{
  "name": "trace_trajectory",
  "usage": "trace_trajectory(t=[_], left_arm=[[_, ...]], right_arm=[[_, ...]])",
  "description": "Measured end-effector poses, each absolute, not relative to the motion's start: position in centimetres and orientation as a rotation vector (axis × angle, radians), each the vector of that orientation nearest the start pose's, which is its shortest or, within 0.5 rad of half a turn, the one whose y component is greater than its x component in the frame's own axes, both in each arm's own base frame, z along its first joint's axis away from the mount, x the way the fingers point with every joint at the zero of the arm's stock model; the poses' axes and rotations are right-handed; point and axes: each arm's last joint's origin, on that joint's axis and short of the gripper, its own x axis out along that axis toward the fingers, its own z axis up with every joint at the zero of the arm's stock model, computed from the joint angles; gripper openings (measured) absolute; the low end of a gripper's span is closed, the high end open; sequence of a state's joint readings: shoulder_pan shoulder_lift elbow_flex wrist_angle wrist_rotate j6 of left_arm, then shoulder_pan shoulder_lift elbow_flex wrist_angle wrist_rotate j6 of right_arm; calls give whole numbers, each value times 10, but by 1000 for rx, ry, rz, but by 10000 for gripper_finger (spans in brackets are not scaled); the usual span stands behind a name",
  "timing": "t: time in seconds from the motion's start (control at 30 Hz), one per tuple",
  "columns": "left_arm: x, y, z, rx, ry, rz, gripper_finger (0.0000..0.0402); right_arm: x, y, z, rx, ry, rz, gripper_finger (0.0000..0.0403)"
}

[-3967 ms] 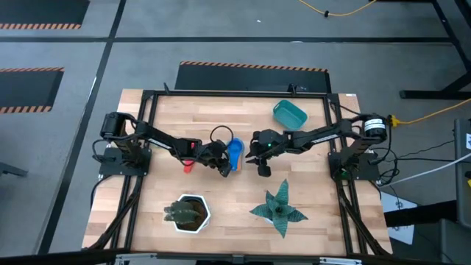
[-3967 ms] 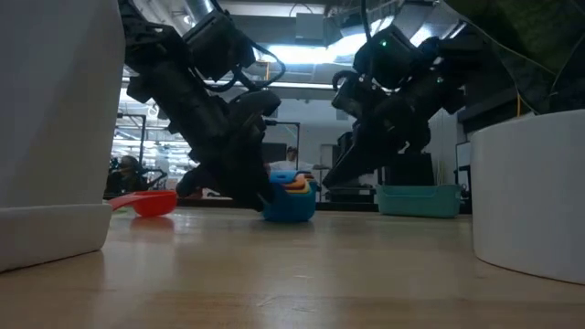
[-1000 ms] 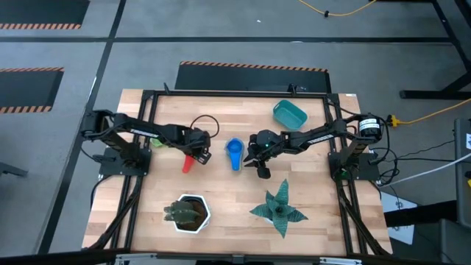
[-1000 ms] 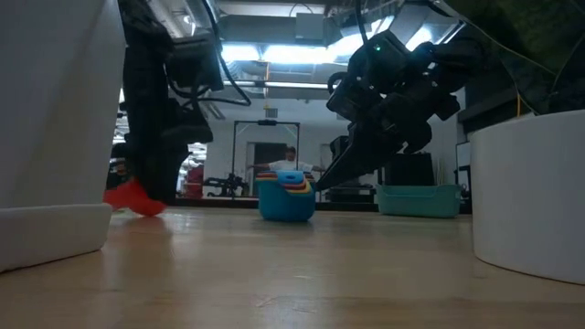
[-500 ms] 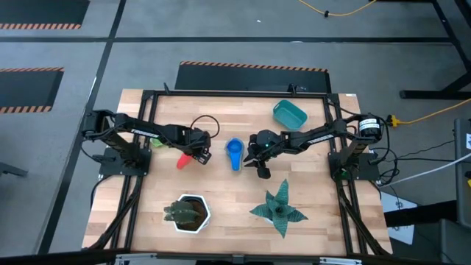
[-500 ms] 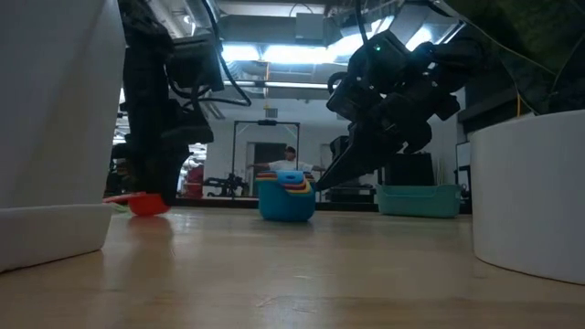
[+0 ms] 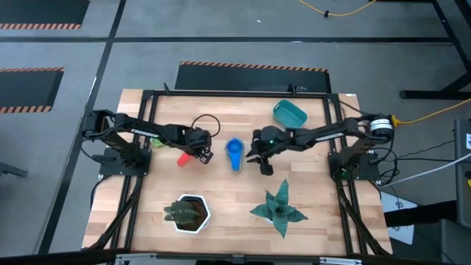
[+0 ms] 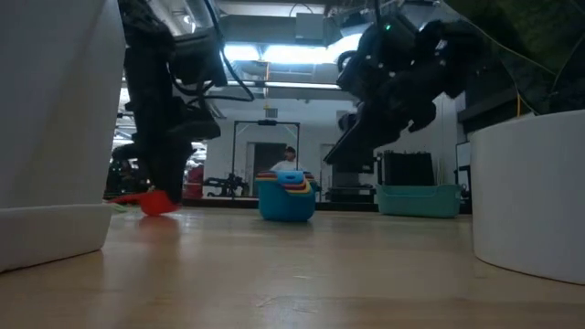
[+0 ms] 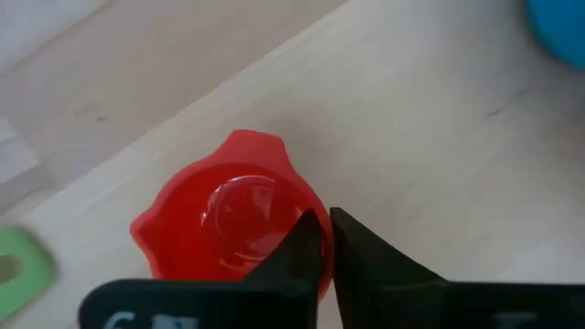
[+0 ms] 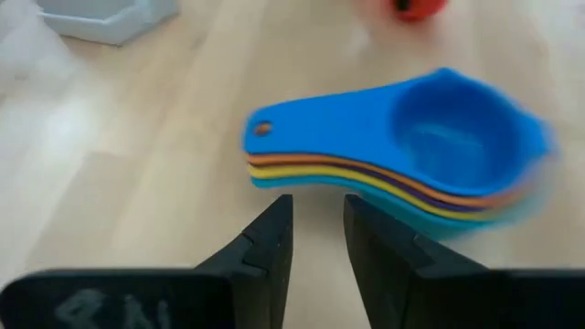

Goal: Nest measuring cups in basket
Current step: Stack the red measuring cup on top of the blue measuring cup

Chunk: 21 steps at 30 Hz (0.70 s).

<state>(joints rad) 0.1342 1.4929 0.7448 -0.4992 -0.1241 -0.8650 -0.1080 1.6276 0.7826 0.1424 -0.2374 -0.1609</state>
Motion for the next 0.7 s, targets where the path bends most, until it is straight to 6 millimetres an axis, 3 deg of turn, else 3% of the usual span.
trace_trajectory(t=[0.33, 0.7], left_arm=[[266, 37, 175, -910, 816, 593, 8], [294, 39, 224, -1059, 480, 411, 7]], right_arm=[[288, -46, 198, -127, 704, -17, 106], [289, -52, 199, -122, 689, -36, 106]])
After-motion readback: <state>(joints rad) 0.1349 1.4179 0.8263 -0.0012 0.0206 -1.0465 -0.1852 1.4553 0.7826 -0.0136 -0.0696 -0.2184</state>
